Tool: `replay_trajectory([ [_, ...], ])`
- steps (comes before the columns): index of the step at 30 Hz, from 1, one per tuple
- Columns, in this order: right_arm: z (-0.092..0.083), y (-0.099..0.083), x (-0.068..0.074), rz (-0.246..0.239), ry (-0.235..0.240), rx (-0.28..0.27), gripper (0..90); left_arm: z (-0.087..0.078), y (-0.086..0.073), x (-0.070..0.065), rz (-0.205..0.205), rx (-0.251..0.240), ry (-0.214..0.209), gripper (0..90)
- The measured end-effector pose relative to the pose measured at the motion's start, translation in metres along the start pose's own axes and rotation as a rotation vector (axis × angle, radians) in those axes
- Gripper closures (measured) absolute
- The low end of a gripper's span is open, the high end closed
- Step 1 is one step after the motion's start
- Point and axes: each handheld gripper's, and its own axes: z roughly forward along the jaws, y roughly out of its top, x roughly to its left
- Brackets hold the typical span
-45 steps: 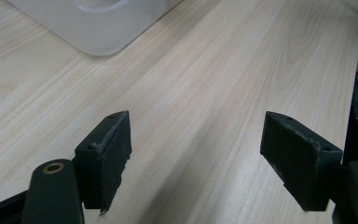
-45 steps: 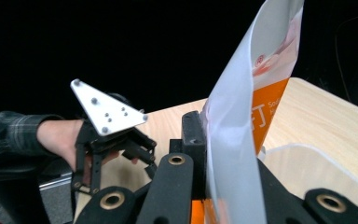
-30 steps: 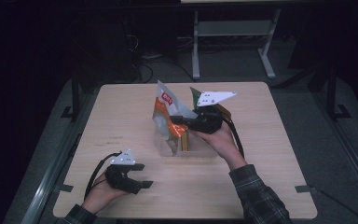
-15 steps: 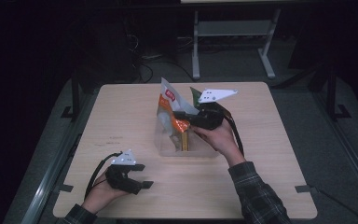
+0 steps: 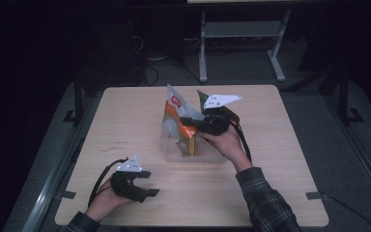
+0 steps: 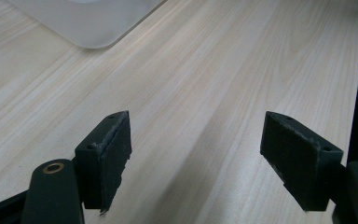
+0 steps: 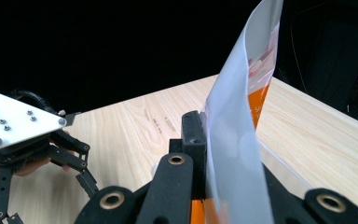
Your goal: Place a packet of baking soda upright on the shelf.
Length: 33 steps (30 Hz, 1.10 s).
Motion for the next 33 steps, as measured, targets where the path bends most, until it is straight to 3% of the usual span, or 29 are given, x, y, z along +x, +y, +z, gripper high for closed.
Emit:
replay_trajectory([
  [22,0.022,-0.017,-0.001,0.0,-0.012,0.095,89.6,0.001,0.0,-0.001,0.009,0.013,-0.011,24.2],
  [27,0.023,-0.019,-0.002,0.013,-0.003,0.089,89.4,0.002,0.0,-0.001,0.009,0.017,-0.013,24.2],
  [33,0.025,-0.02,-0.002,0.011,-0.029,0.093,87.2,0.003,0.0,-0.002,0.005,0.019,-0.013,24.2],
])
